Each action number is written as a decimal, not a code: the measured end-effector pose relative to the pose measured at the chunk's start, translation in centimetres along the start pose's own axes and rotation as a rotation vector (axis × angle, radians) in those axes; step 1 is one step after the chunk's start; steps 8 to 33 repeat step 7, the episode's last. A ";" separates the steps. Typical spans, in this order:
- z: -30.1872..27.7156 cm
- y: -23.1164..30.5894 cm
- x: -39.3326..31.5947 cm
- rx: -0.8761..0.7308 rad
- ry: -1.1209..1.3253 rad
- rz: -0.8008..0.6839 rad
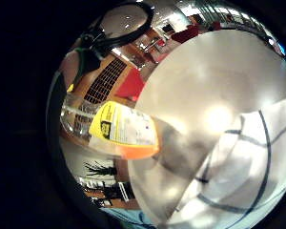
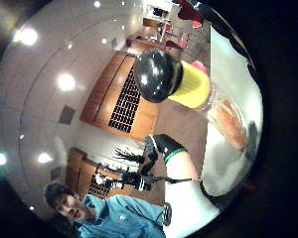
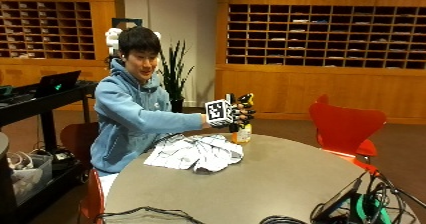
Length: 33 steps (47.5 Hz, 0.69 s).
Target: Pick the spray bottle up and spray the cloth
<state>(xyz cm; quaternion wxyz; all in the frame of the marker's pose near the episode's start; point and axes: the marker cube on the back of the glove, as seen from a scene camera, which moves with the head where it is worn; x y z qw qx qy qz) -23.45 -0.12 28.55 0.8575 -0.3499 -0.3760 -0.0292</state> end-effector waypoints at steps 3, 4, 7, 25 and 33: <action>-0.3 -1.8 1.2 0.154 0.086 0.002; -0.3 -2.1 1.4 0.186 0.102 0.002; -0.6 -2.4 1.5 0.220 0.115 -0.003; -0.6 -2.4 1.5 0.220 0.115 -0.003; -0.6 -2.4 1.5 0.220 0.115 -0.003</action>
